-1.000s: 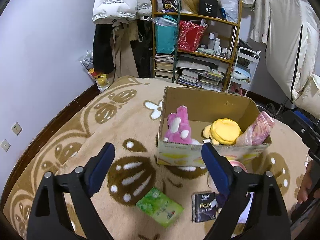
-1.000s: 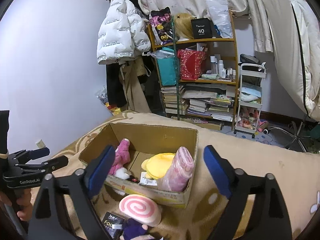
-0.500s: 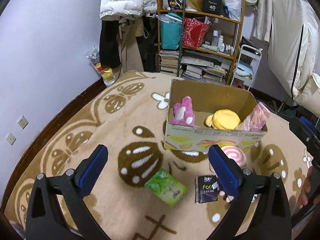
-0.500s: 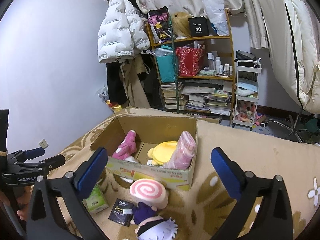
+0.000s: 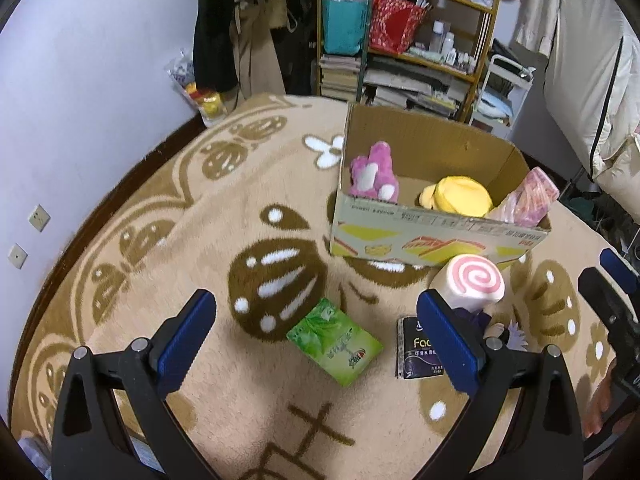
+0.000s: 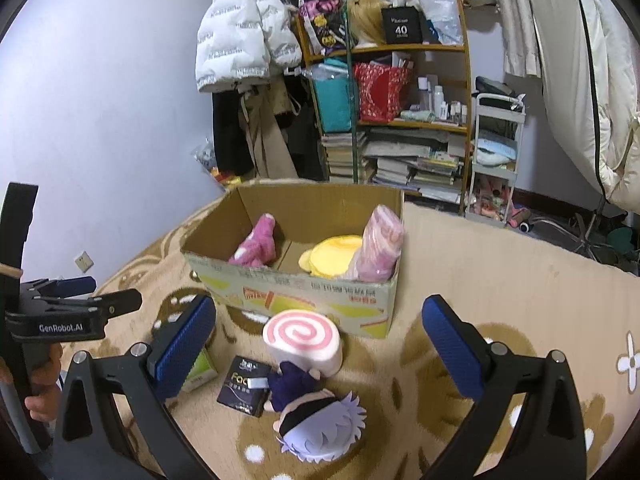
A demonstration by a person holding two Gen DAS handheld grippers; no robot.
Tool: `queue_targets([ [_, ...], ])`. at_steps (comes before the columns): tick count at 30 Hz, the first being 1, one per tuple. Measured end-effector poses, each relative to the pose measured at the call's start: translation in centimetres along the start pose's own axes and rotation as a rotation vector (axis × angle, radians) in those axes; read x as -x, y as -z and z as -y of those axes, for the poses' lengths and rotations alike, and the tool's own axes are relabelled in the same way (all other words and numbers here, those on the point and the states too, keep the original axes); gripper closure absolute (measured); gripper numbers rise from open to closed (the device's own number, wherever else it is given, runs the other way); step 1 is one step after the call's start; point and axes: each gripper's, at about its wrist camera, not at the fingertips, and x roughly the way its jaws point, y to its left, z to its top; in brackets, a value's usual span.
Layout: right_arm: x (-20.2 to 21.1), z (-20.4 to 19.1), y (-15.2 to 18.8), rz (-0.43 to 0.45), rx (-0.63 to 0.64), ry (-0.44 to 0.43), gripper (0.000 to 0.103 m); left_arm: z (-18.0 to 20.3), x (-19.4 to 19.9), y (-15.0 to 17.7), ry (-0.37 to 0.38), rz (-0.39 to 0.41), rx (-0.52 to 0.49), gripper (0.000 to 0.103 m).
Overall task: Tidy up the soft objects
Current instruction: 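Lower left tool onto green tissue pack while right tool lowers onto purple-haired doll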
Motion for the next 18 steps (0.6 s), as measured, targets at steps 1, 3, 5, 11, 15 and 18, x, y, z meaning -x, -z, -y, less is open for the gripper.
queue_targets([
  [1,-0.2,0.0,0.2,-0.009,0.003,0.003,0.0,0.0,-0.3,0.0,0.001,-0.009,0.002,0.003],
  [3,-0.8,-0.2,0.3,-0.026,0.006,0.006,0.0,-0.1,-1.1,0.0,0.002,-0.03,0.006,0.003],
  [5,-1.3,-0.3,0.6,-0.04,0.007,0.009,0.0,-0.2,-2.0,0.0,0.005,-0.056,0.015,0.003],
  [11,-3.2,-0.4,1.5,-0.098,0.016,0.019,0.0,-0.4,-4.3,0.1,-0.01,-0.114,0.031,0.003],
  [15,-4.2,-0.3,2.0,-0.138,0.024,0.026,0.0,-0.6,-5.8,0.3,-0.001,-0.169,0.039,0.003],
  [18,-5.0,-0.3,2.3,-0.168,0.029,0.028,0.0,-0.5,-6.7,0.4,0.009,-0.203,0.044,0.003],
])
